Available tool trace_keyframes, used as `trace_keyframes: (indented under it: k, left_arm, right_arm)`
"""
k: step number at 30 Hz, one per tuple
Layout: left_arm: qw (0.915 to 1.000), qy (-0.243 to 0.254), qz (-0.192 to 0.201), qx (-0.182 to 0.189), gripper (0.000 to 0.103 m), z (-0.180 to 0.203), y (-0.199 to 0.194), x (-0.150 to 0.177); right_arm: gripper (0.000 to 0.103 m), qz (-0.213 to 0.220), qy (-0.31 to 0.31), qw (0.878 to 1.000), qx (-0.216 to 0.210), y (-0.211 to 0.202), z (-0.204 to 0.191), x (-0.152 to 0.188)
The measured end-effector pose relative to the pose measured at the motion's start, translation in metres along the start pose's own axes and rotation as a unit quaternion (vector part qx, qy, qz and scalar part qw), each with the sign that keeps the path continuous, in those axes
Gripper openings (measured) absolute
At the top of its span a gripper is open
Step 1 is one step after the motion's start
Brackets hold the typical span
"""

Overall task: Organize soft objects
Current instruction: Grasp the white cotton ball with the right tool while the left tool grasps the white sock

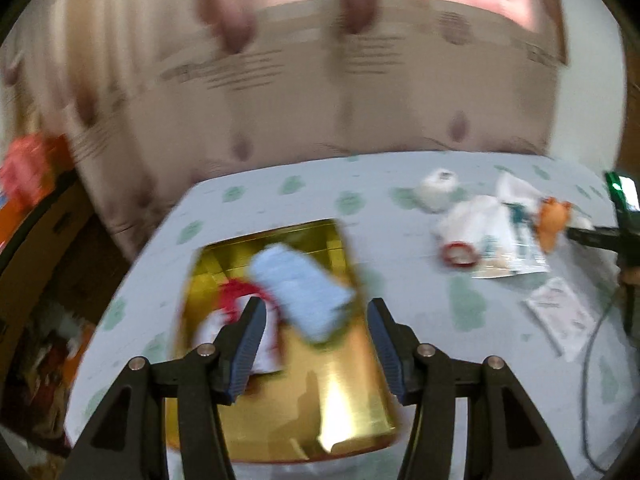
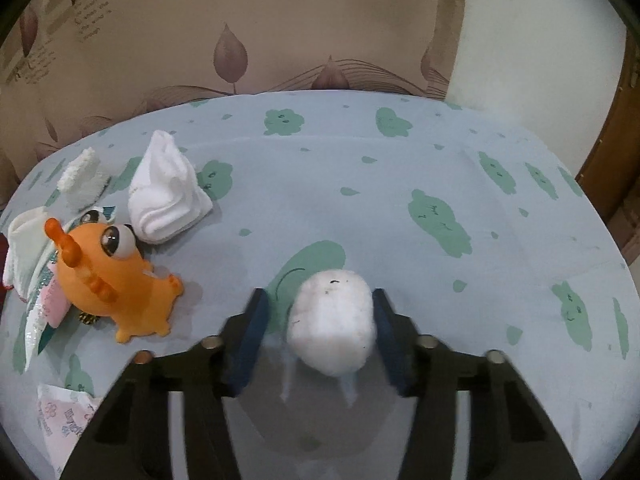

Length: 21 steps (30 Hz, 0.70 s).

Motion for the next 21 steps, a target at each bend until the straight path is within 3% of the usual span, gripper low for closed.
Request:
trace_keyframes:
  k: [3,8,13,16,21]
  left_arm:
    - [0.9990,0.024,-0.014,0.035,0.054,0.036,0.010,0.001]
    - [0.9935,0.055,-0.039,0.092,0.054,0.095,0.034,0.002]
    - [0.9879,0.055,-0.062,0.131,0.054,0.134,0.060,-0.007]
    - [0.9856,0.058,-0.076,0.139,0.054,0.152,0.079,-0.014]
    - [0.9871,0.066,-0.081,0.121,0.054,0.170,0.109,-0.027]
  right_arm:
    - [0.027,0.003,0.000,1.000,-0.010,-0.003,-0.002,0.003]
    - [0.026,0.008,-0.003,1.000,-0.020,-0.017,-0.008,0.017]
    - [0.027,0.006,-0.007,1.000,-0.024,-0.020,-0.013,0.023]
    - [0.028,0.004,-0.015,1.000,-0.016,-0.020,-0.016,0.023]
    - [0.029,0.004,-0.016,1.000,-0.017,-0.019,-0.016,0.023]
Point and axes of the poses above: each gripper's, at about its wrist camera, not at the fingertips, and y roughly the way its jaws point, z to its right, x to its underside, the point moved 3 cm from there along y, roughly the way its jaws point, and after that the axes turned 13 degrees about -y, right-handed, at the moved point
